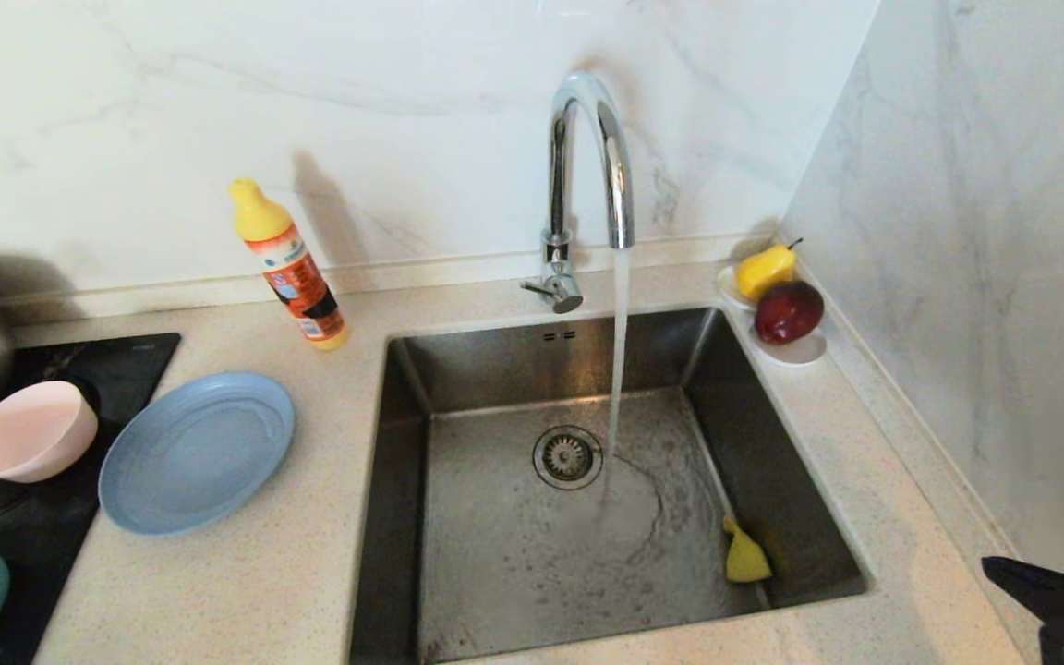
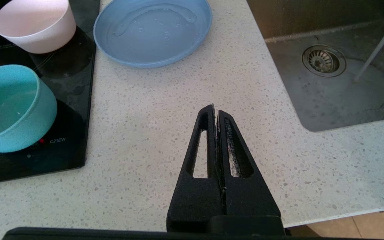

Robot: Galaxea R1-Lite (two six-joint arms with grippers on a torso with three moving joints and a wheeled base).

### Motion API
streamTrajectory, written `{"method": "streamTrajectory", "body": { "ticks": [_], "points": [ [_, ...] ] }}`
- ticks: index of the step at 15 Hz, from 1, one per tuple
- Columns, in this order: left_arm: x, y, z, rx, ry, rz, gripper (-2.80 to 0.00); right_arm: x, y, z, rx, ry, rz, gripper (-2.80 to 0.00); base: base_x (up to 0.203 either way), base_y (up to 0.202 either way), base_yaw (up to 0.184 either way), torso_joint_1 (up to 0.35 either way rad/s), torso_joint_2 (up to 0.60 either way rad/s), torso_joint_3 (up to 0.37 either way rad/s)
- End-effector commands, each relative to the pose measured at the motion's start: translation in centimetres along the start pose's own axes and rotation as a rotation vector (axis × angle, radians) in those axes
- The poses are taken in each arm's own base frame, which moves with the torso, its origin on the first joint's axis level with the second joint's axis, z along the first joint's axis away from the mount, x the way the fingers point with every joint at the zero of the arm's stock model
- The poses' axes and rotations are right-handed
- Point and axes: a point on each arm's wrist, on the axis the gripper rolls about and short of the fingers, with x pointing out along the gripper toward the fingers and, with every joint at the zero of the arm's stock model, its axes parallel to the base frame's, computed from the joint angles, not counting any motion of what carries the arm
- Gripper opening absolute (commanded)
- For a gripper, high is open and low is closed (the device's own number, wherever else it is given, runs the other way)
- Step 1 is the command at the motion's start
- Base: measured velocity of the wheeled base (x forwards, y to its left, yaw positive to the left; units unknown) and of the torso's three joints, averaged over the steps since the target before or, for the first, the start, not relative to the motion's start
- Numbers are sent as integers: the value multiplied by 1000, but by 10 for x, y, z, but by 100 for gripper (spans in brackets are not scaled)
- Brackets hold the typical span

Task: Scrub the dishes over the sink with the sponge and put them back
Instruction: Turn off the faucet

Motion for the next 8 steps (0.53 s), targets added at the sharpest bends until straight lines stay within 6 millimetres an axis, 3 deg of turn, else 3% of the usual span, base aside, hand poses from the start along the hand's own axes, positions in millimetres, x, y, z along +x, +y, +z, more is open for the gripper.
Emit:
{"method": "streamTrajectory", "body": {
  "ticks": [1,4,8],
  "points": [
    [0,0,0,1,1,0,-280,-49,1,-13,13,-190,-69,-280,0,0,0,0,0,0],
    [0,0,0,1,1,0,-280,-78,9,-51,28,-287,-144,-280,0,0,0,0,0,0],
    [0,0,0,1,1,0,-280,-92,21,-92,115,-280,-163,-280,0,0,0,0,0,0]
  ]
}}
